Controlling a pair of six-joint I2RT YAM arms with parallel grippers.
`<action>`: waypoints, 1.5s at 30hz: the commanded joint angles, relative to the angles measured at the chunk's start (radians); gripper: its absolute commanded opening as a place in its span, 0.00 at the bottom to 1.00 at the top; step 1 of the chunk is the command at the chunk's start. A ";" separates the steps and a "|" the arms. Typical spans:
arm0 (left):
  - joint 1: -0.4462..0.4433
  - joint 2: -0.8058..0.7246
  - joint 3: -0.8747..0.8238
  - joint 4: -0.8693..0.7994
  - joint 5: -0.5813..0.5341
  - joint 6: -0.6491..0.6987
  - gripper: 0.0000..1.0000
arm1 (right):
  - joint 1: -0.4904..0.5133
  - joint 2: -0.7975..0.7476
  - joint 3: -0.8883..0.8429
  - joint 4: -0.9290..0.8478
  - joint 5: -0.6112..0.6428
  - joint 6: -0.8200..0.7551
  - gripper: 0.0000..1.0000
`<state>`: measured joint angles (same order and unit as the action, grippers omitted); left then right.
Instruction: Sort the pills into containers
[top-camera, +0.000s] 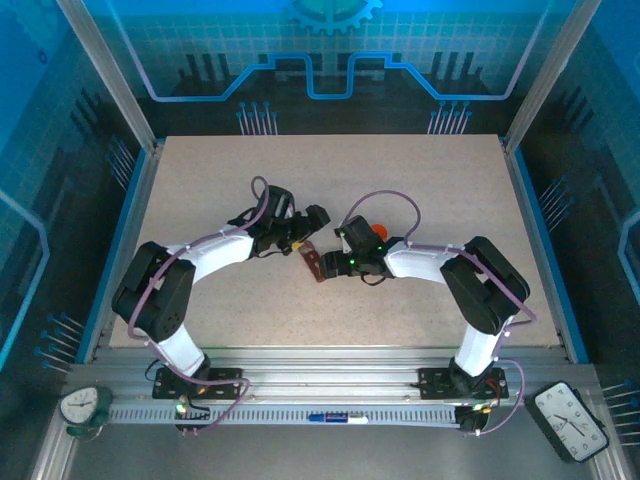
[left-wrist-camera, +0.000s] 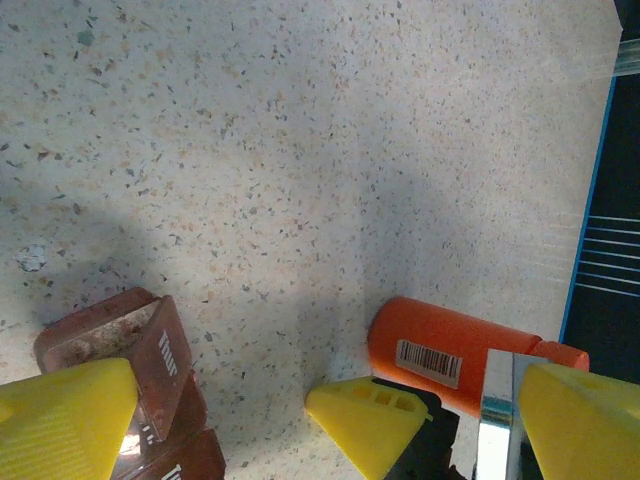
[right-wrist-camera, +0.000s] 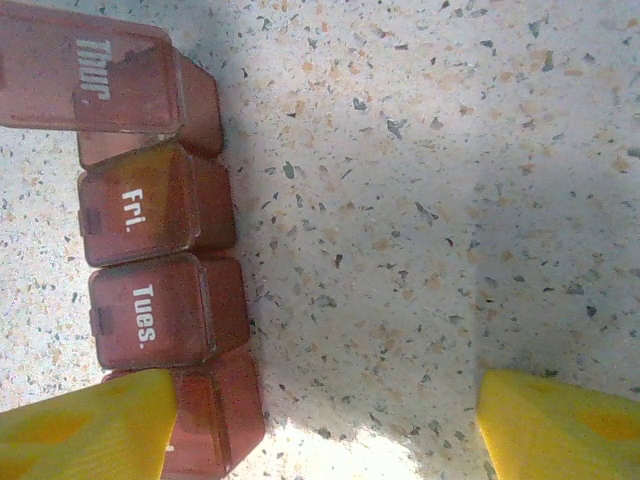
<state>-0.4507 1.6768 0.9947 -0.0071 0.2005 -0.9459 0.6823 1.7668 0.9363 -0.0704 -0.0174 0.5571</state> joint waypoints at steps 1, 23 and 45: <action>-0.013 0.022 0.036 0.025 0.024 -0.024 0.99 | 0.012 0.037 0.012 0.024 -0.003 0.003 0.80; -0.070 0.118 0.147 0.043 0.019 -0.050 0.99 | 0.012 0.058 0.002 0.029 -0.010 0.004 0.78; -0.085 0.184 0.178 0.044 0.020 -0.055 0.99 | 0.012 0.038 0.013 0.006 -0.035 -0.012 0.78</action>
<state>-0.5156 1.8412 1.1435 0.0647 0.2077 -1.0042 0.6796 1.7741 0.9382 -0.0689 -0.0143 0.5941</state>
